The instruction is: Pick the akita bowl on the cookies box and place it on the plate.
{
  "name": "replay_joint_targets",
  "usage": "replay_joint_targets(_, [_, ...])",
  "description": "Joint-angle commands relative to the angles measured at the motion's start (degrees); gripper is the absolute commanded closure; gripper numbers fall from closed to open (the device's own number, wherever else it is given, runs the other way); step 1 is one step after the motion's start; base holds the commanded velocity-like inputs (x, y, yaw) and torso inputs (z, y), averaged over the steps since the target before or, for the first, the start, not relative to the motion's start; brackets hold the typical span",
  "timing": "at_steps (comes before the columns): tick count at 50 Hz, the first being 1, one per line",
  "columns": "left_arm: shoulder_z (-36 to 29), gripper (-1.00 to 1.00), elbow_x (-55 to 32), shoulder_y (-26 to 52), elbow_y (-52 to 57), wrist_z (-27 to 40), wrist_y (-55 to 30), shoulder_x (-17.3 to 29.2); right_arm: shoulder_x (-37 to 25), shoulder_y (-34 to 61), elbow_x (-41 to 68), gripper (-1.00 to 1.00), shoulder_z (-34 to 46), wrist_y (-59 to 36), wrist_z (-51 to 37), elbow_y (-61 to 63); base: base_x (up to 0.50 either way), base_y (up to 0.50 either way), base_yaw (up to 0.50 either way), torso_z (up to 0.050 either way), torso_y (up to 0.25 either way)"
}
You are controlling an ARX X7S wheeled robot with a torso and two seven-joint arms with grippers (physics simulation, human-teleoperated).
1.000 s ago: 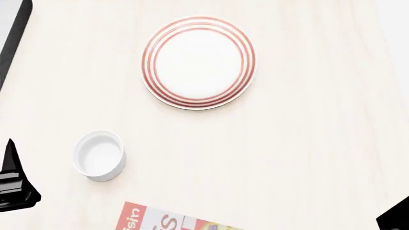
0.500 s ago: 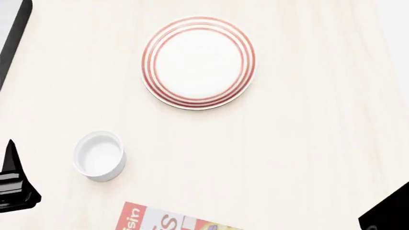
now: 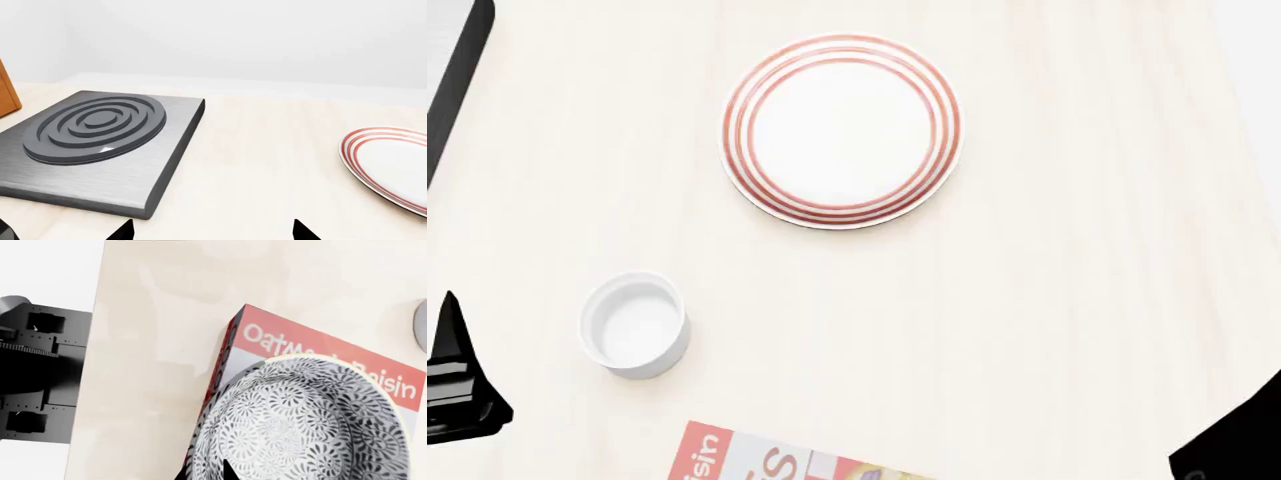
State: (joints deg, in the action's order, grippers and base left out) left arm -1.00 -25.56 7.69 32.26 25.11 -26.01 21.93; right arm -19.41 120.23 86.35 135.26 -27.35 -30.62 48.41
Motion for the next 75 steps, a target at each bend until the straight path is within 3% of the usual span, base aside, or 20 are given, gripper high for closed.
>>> replay_joint_targets(1, [-0.04,-1.0,-0.15,-0.08,0.02,0.14,0.11,0.16,-0.39,0.41,-0.2,1.0,0.37,-1.11,-0.26,0.27,0.0,0.0,0.0,0.0,0.0])
replay_joint_targets(22, [-0.43,-1.0,-0.61,-0.37,0.71,0.34,0.07,0.4,-2.6,13.33,2.98,1.0,0.13,-9.66,-1.95,1.64,0.0,0.0,0.0,0.0,0.0])
replay_joint_targets(32, [-0.49,-1.0,-0.9,-0.41,0.63,0.3,0.19,0.51,-5.89,14.33,2.18,1.0,-5.53,-19.31,-0.97,-0.83,0.0,0.0,0.0,0.0,0.0])
replay_joint_targets(42, [-0.65,-1.0,-1.28,-0.68,1.02,0.25,0.12,0.71,-10.69,13.79,-1.91,1.0,-12.64,-26.88,6.13,-6.39,0.0,0.0,0.0,0.0,0.0])
replay_joint_targets(56, [-3.63,-1.0,0.75,-4.09,1.89,-4.31,6.36,1.57,-10.94,10.06,-14.03,1.0,-15.13,-23.21,17.33,-22.22,0.0,0.0,0.0,0.0,0.0])
replay_joint_targets(75, [-4.85,-1.0,1.95,-7.41,1.79,-7.97,12.51,2.61,-3.82,1.81,-23.05,1.0,-17.78,-15.04,26.0,-51.31,0.0,0.0,0.0,0.0,0.0])
